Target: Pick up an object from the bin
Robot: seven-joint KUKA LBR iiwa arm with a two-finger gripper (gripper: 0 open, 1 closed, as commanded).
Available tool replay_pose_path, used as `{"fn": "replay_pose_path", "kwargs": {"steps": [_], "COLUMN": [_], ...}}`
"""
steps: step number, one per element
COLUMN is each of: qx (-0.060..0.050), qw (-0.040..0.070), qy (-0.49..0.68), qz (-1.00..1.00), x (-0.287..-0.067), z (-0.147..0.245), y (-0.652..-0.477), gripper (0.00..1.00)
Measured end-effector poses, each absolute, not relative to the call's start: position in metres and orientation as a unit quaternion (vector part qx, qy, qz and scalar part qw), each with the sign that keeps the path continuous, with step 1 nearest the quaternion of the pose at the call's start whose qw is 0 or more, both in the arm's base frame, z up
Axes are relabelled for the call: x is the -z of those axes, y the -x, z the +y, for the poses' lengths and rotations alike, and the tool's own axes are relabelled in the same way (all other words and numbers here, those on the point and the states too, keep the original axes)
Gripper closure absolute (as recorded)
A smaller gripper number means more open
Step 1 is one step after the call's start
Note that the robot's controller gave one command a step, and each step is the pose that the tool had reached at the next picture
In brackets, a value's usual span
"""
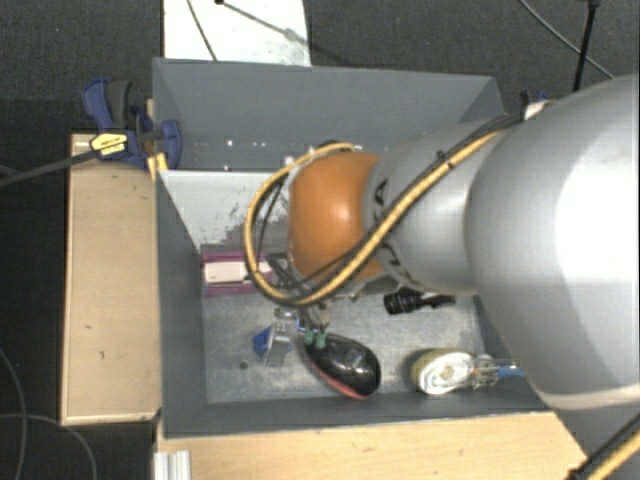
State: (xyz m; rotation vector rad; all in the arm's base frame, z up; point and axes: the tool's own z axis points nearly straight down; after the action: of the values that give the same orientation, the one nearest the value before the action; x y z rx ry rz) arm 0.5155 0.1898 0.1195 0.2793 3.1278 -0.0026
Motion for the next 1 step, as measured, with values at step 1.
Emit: {"fn": "replay_pose_path", "kwargs": {"steps": [1], "qx": [0.000], "qw": [-0.002], "qy": [-0.091], "qz": [0.996], "x": [-0.0683], "z": [0.1633], "y": [-0.5230], "gripper": [0.00]}}
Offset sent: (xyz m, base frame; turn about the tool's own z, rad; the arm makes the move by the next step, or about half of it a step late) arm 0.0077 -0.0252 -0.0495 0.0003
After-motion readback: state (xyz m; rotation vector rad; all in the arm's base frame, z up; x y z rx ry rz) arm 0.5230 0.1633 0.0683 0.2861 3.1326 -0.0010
